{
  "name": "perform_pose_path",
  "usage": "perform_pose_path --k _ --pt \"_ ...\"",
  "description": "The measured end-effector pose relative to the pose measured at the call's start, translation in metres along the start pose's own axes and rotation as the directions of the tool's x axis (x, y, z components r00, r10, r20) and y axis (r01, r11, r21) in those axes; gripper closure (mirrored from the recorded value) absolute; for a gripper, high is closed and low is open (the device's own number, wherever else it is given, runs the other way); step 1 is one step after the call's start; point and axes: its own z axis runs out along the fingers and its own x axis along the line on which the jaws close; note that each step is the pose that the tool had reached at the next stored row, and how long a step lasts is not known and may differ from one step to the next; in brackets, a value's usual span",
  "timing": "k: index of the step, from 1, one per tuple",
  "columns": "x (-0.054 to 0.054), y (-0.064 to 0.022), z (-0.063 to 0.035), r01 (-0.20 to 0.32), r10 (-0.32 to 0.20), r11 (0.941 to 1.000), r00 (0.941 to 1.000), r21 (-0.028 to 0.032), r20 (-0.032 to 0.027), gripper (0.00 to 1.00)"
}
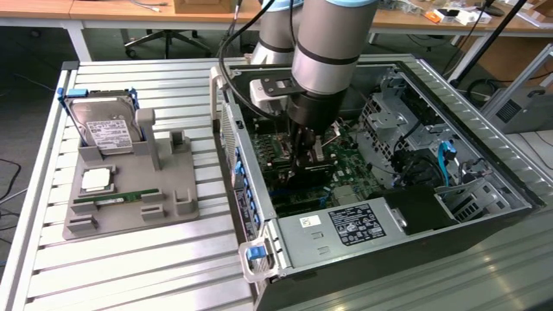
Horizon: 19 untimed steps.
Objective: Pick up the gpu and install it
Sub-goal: 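Insert the gpu into the slot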
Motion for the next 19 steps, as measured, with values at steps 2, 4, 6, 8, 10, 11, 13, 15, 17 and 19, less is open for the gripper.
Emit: perform_pose_path --k 2,4,6,8,10,11,13,15,17,19 --pt "0.000 -0.0004 0.0000 0.001 -0.001 1.0000 1.0000 -0.0004 -0.0001 0.79" --pt "0.000 -0.0043 0.0001 0.003 -0.003 1.0000 1.0000 -0.0039 -0.0002 0.89" --pt "0.000 -0.0125 0.0006 0.005 -0.005 0.9999 1.0000 -0.0103 -0.0001 0.89" --pt "0.000 -0.0213 0.0011 0.006 -0.006 0.9999 1.0000 -0.0154 -0.0003 0.89" --pt "-0.001 -0.0306 0.0018 0.006 -0.006 0.9998 1.0000 -0.0210 -0.0003 0.89" --pt "-0.001 -0.0351 0.0022 0.006 -0.006 0.9997 1.0000 -0.0238 -0.0004 0.89" --pt "-0.001 -0.0460 0.0029 0.007 -0.007 0.9995 1.0000 -0.0303 -0.0005 0.89" --pt "-0.001 -0.0568 0.0034 0.007 -0.007 0.9993 1.0000 -0.0362 0.0004 0.89" --pt "-0.001 -0.0628 0.0036 0.007 -0.007 0.9992 1.0000 -0.0388 0.0030 0.89" --pt "-0.001 -0.0636 0.0036 0.007 -0.007 0.9992 1.0000 -0.0388 0.0033 0.89"
